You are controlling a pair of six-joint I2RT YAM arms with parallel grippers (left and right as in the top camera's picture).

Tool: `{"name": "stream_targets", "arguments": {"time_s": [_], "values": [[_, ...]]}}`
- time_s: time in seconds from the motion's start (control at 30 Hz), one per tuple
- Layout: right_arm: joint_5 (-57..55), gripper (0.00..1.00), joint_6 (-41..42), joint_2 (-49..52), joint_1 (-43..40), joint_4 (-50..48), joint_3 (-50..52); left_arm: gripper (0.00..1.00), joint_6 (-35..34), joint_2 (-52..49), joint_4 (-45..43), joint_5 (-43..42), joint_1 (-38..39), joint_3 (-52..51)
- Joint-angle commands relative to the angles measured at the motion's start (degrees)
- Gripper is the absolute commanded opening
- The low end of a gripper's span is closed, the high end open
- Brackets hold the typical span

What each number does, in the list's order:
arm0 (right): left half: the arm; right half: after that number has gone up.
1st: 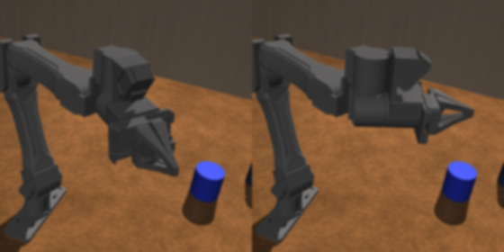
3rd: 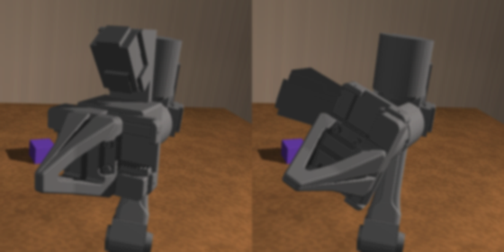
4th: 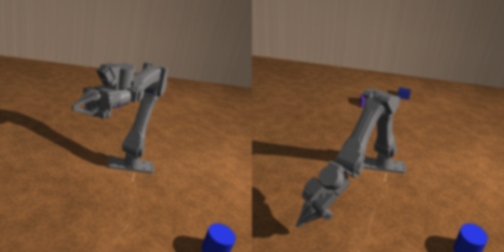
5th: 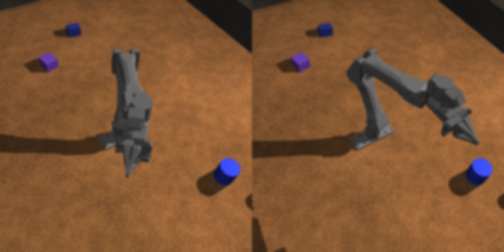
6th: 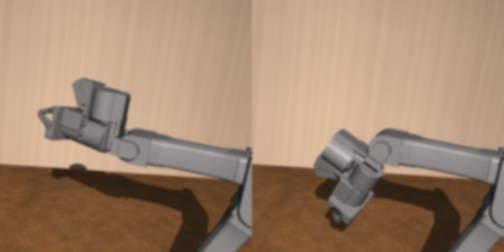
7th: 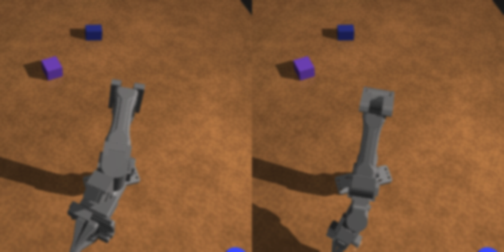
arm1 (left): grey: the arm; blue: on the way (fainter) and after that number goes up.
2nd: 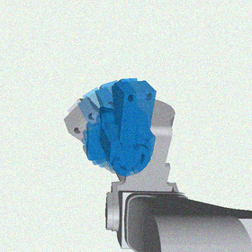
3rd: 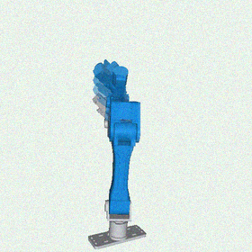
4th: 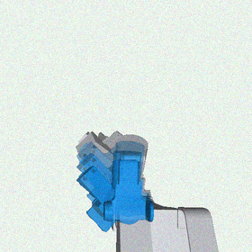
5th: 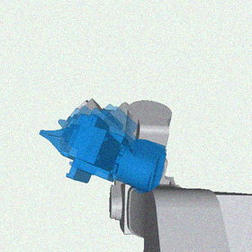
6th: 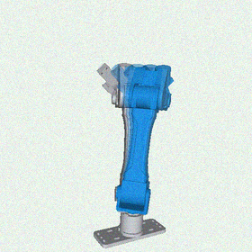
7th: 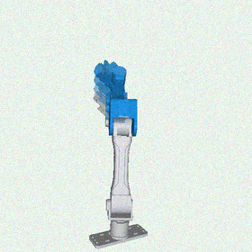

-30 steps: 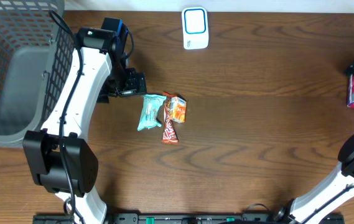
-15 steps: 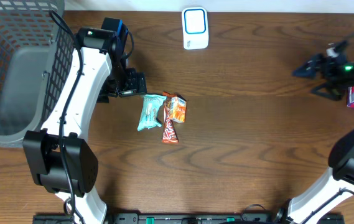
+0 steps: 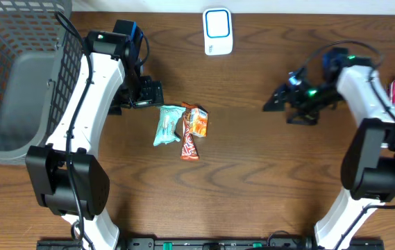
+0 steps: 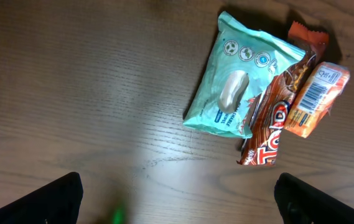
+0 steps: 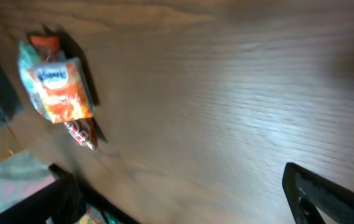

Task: Scan the item barcode
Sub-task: 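Release the purple bag at the right edge and reach toward the snacks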

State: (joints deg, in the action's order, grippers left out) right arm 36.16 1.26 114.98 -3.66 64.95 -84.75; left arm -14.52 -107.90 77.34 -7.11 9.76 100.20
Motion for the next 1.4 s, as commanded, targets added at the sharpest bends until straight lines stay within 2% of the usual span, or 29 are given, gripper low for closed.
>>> {"name": "stream_targets", "arguments": {"time_s": [0.0,0.4,0.67,1.13,1.37], "values": [[0.4,0.99,7.0,-1.2,4.3,-3.6,3.0,0.98,0.5,0.4,0.2,0.5,-0.2,-0.1],[0.4,0.98,21.1,-1.2,18.6,-19.4,5.7,0.98,0.6,0.4,0.2,0.5,-0.2,-0.1],[1.1,0.97,29.4,-1.2,22.9,-25.7,5.6,0.98,0.6,0.4,0.2,0.5,-0.2,-0.1],[10.2,0.94,29.3,-1.2,23.0,-23.8,0.9,0.98,0.5,0.4,0.2,0.5,-0.2,-0.1],[10.5,0.92,27.8,-1.2,23.9,-22.1,-1.7,0.98,0.6,0.4,0.2,0.5,-0.2,-0.1]]}}
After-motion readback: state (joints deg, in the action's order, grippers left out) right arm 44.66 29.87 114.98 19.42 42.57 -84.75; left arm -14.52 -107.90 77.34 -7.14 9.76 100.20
